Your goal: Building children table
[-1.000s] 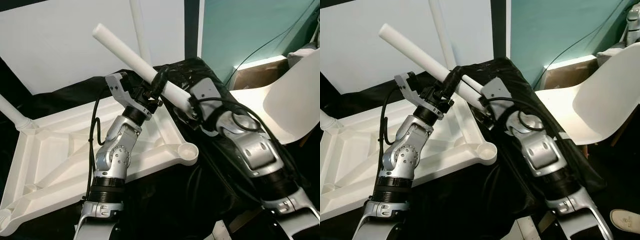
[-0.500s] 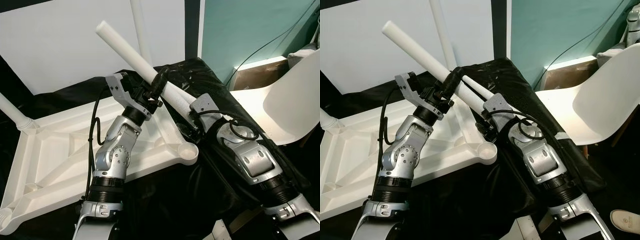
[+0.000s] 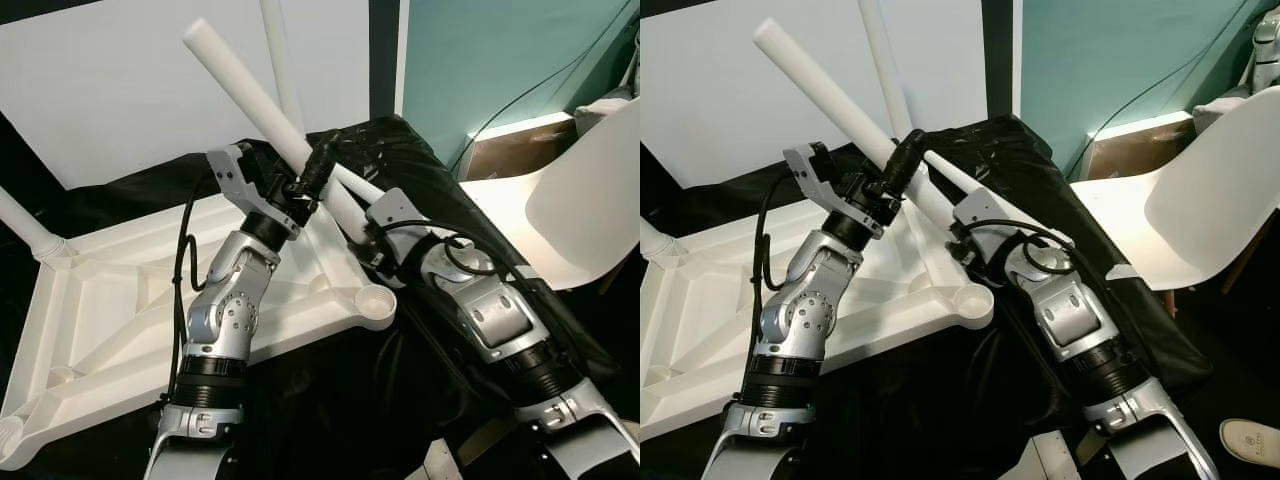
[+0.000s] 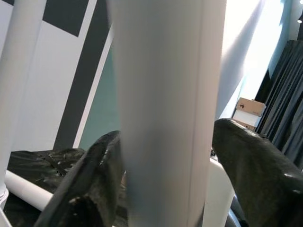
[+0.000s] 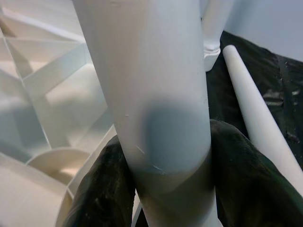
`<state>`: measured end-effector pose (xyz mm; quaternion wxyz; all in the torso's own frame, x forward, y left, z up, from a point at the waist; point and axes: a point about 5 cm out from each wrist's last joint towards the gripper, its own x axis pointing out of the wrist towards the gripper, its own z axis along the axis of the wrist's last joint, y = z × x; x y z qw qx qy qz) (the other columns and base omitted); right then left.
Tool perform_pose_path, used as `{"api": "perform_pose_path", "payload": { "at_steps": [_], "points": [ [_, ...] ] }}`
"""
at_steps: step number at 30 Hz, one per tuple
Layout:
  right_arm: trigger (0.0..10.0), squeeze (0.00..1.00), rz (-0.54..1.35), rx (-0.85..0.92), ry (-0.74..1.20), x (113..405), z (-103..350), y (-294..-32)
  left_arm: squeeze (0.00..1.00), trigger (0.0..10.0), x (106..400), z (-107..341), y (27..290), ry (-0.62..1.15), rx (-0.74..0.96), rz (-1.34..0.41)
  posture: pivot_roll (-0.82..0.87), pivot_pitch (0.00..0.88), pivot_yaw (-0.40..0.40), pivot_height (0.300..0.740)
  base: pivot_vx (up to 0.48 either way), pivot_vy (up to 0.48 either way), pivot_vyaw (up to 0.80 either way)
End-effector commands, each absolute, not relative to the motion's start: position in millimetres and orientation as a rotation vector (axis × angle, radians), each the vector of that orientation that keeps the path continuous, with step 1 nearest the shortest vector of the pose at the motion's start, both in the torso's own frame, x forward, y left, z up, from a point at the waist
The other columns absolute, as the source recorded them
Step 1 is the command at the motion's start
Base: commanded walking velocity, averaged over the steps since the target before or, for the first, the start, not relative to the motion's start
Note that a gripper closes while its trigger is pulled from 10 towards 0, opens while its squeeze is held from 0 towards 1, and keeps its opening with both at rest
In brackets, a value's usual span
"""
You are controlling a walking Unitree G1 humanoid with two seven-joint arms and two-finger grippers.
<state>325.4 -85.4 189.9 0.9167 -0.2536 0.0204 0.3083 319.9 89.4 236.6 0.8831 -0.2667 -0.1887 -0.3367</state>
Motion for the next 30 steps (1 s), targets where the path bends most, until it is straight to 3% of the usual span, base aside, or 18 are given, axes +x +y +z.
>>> {"api": "perform_pose_path", "payload": {
  "at_steps": [1, 3, 7, 13, 14, 16, 17, 30],
  "points": [
    [0.0, 0.00, 0.617, -0.498, 0.002, 328, 202, -83, 0.00, 10.0, 316, 239, 88, -0.404, -0.530, -0.821, -0.03, 0.000, 0.107, 0.740, 0.000, 0.000, 0.00],
    [0.0, 0.00, 0.609, -0.493, -0.004, 329, 204, -83, 0.00, 10.0, 315, 238, 88, -0.393, -0.527, -0.845, -0.03, 0.000, 0.107, 0.740, 0.000, 0.000, 0.00],
    [0.0, 0.00, 0.568, -0.487, -0.041, 330, 212, -85, 0.00, 10.0, 295, 207, 81, -0.225, -0.417, -1.082, -0.04, 0.000, 0.114, 0.740, 0.000, 0.000, 0.00],
    [0.0, 0.00, 0.545, -0.484, -0.051, 331, 215, -88, 0.00, 10.0, 283, 185, 78, -0.106, -0.354, -1.181, -0.04, 0.000, 0.116, 0.740, 0.000, 0.000, 0.00],
    [5.3, 0.00, 0.532, -0.480, -0.056, 332, 216, -90, 0.00, 10.0, 277, 175, 78, -0.045, -0.319, -1.235, -0.04, 0.000, 0.116, 0.740, 0.000, 0.000, 0.00],
    [5.3, 0.00, 0.532, -0.480, -0.056, 332, 216, -90, 0.00, 10.0, 277, 175, 78, -0.045, -0.319, -1.235, -0.04, 0.000, 0.116, 0.740, 0.000, 0.000, 0.00],
    [10.0, 0.00, 0.525, -0.477, -0.062, 332, 217, -90, 0.00, 10.0, 274, 168, 79, -0.008, -0.293, -1.255, -0.04, 0.000, 0.118, 0.740, 0.000, 0.000, 0.00],
    [10.0, 0.00, 0.546, -0.394, -0.154, 322, 226, -78, 0.00, 10.0, 253, 137, 94, 0.204, -0.131, -1.392, -0.04, 0.000, 0.118, 0.740, 0.000, 0.000, 0.00]
  ]
}}
